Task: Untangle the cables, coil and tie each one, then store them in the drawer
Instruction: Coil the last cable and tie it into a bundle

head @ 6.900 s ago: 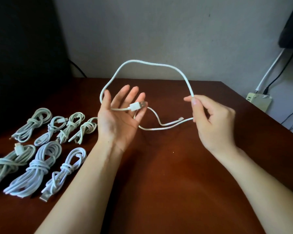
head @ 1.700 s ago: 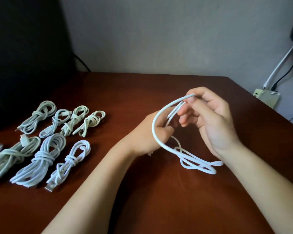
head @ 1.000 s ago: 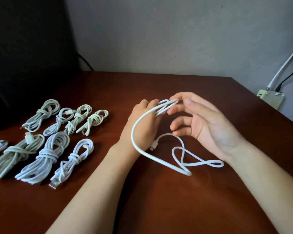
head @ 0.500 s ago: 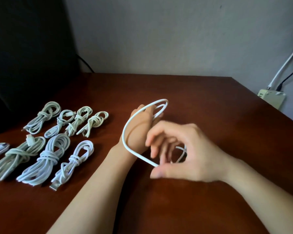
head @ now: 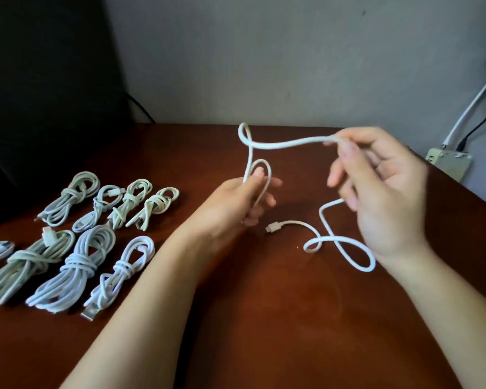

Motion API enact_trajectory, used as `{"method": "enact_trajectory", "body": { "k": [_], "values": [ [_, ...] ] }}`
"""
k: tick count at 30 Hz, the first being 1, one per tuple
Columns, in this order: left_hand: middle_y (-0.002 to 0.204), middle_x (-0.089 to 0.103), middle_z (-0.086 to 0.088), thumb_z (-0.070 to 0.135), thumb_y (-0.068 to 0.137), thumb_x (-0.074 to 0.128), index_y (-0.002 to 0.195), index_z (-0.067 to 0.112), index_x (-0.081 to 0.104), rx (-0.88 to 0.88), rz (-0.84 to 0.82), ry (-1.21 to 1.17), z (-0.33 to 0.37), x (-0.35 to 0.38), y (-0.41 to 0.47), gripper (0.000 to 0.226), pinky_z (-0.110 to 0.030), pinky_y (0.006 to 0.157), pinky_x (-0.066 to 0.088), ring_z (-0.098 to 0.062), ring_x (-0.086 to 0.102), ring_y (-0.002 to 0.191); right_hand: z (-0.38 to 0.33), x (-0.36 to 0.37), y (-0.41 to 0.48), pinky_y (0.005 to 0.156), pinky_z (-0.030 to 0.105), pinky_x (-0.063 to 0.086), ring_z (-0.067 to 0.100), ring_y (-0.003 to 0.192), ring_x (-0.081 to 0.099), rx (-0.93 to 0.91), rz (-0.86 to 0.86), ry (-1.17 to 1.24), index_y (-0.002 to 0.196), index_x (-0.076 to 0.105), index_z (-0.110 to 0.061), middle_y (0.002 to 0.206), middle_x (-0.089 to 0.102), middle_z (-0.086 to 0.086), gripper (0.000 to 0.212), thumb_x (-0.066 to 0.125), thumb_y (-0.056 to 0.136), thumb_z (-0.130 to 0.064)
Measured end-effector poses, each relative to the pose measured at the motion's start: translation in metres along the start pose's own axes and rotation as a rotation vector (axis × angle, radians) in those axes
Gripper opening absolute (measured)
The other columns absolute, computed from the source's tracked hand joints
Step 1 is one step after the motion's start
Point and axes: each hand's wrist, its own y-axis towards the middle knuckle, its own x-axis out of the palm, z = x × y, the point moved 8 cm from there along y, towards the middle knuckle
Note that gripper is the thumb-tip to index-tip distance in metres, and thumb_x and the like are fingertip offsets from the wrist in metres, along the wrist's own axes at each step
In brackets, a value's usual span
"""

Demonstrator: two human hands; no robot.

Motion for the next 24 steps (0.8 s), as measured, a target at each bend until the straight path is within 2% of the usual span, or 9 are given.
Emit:
{"method": "enact_trajectory", "body": {
  "k": [4,7,9,12,17,20,24],
  "values": [
    [0.067,0.049,0.001,0.034,0.1,0.035,0.104,0.008,0.063,-0.105,-0.143,-0.46,0.006,0.004,-0.005,0.038,-0.014,0.045,0.024,-0.004,0.032,0.048,0.016,-0.017,0.007,0.045,0.018,0.027,0.006,0.044,0.034,0.042,0.086,-0.074,0.083,0.064,-0.029,0.058,0.056,-0.006,0.021,0.052,0.092,-0.015],
    [0.071,0.049,-0.002,0.027,0.088,0.043,0.106,0.006,0.063,-0.087,-0.158,-0.73,0.013,-0.003,-0.007,0.034,-0.015,0.045,0.028,-0.006,0.033,0.051,0.028,-0.022,0.008,0.051,0.021,0.029,0.004,0.047,0.038,0.104,0.114,-0.168,0.08,0.065,-0.028,0.061,0.057,-0.008,0.018,0.053,0.089,-0.019],
    [0.075,0.053,-0.005,0.024,0.086,0.043,0.111,0.004,0.062,-0.058,-0.144,-0.861,0.017,-0.01,-0.007,0.037,-0.016,0.044,0.031,-0.008,0.033,0.054,0.035,-0.023,0.008,0.05,0.022,0.03,0.004,0.045,0.038,0.181,0.121,-0.232,0.078,0.066,-0.027,0.062,0.057,-0.009,0.019,0.054,0.09,-0.018],
    [0.086,0.062,-0.01,0.024,0.087,0.042,0.112,0.005,0.063,0.003,-0.101,-0.977,0.022,-0.019,-0.007,0.039,-0.017,0.046,0.03,-0.009,0.036,0.055,0.051,-0.02,0.007,0.041,0.017,0.027,0.005,0.036,0.035,0.362,0.088,-0.159,0.079,0.066,-0.019,0.056,0.056,-0.008,0.024,0.052,0.096,-0.009],
    [0.117,0.066,-0.013,0.031,0.101,0.027,0.117,0.003,0.059,0.111,-0.003,-1.098,0.028,-0.034,-0.005,0.046,-0.019,0.048,0.033,-0.013,0.047,0.056,0.076,-0.004,-0.008,0.033,0.013,0.02,0.004,0.03,0.031,0.689,-0.008,0.024,0.082,0.065,-0.009,0.047,0.051,-0.003,0.023,0.049,0.098,-0.009],
    [0.117,0.067,-0.012,0.033,0.102,0.023,0.119,0.002,0.057,0.171,0.032,-1.165,0.032,-0.043,-0.006,0.049,-0.019,0.051,0.032,-0.014,0.05,0.058,0.079,0.005,-0.014,0.032,0.012,0.021,0.005,0.03,0.031,0.73,-0.083,-0.021,0.083,0.066,-0.009,0.045,0.05,-0.002,0.023,0.05,0.098,-0.01],
    [0.107,0.07,-0.009,0.034,0.102,0.022,0.119,0.004,0.057,0.213,0.074,-1.221,0.034,-0.052,-0.007,0.049,-0.02,0.055,0.027,-0.012,0.045,0.06,0.076,0.003,-0.011,0.034,0.013,0.025,0.006,0.031,0.034,0.68,-0.099,-0.153,0.081,0.068,-0.01,0.044,0.05,-0.003,0.021,0.054,0.096,-0.014]
  ]
}}
